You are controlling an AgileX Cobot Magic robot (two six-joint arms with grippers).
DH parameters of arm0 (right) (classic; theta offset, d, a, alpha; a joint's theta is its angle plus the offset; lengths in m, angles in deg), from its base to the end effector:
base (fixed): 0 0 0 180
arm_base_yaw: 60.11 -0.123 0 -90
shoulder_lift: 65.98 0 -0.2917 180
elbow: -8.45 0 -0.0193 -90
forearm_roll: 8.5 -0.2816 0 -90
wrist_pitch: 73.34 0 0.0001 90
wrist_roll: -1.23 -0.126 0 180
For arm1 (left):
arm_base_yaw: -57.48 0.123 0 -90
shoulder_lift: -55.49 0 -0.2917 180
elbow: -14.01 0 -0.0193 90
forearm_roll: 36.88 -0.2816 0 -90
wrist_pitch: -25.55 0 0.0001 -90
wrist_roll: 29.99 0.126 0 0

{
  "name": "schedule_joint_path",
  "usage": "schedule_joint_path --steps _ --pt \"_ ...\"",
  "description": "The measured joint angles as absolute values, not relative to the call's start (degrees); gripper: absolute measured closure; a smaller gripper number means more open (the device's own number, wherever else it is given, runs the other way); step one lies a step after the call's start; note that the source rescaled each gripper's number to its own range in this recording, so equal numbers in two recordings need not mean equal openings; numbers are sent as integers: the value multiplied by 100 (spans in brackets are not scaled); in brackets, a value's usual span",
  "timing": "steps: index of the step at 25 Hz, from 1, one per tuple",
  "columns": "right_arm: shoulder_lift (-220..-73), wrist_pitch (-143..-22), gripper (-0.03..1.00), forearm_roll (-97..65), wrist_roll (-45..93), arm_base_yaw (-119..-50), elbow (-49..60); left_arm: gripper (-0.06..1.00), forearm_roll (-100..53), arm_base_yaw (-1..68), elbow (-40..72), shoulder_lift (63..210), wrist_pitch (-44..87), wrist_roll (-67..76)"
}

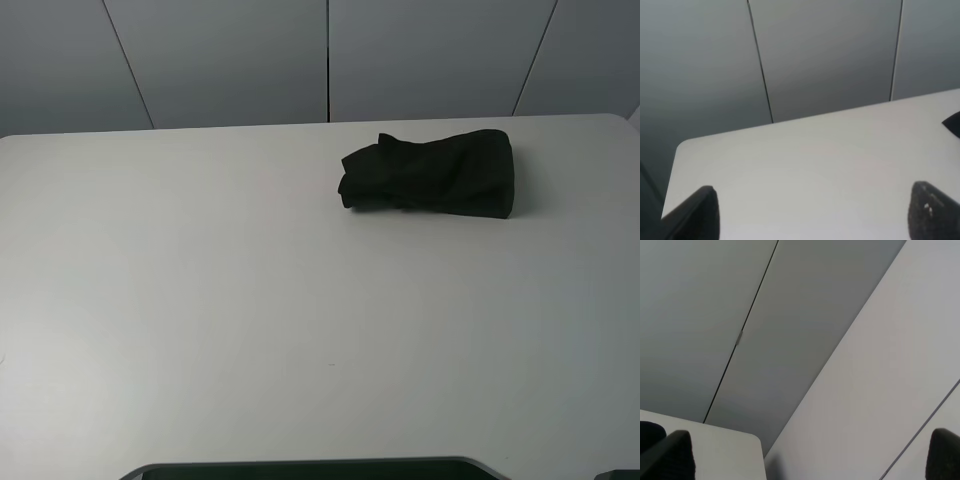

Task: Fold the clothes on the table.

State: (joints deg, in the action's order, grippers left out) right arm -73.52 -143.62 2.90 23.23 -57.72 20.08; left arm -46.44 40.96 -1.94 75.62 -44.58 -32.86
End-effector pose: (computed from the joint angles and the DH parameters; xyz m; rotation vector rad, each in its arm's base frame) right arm -0.0921 -0.0196 0.4355 -0.1735 1.5703 -0.5335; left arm 0.0018 0.0200 0.4280 0.1632 1.8388 -0.0514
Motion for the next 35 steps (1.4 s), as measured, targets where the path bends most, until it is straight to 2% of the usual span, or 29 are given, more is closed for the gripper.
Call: schedule_joint_path --steps 4,6,13,19,21,27,30,35 --pt "-7352 -14362 -3 290 2323 -5776 2008 18 -4592 4096 -181 6890 -4468 -3286" --pt "-7352 -14362 -3 267 2314 -5776 2008 22 -4542 4096 -181 6594 -4468 -3286" --pt "-7352 -14362 -3 90 2314 -5776 2008 13 -3944 4694 -181 6321 -4468 -3643" --pt "-7352 -14362 -3 -35 2288 -5776 2008 13 -3516 6096 -363 6321 -4468 -2589" --pt "-7352 -14362 -3 -111 2275 -5776 2008 13 -3279 6301 -632 6321 -4468 -2500" --pt "-7352 -14349 -3 -596 2139 -5776 2292 13 -3184 5829 -1796 6321 -4468 -2510" --pt "-7352 -14349 -3 -986 2048 -5776 2851 13 -3228 5508 -2267 6321 -4472 -2510" --pt "-7352 -14330 -3 -1501 1868 -5776 3917 12 -3242 5383 -2838 6309 -4193 -2527"
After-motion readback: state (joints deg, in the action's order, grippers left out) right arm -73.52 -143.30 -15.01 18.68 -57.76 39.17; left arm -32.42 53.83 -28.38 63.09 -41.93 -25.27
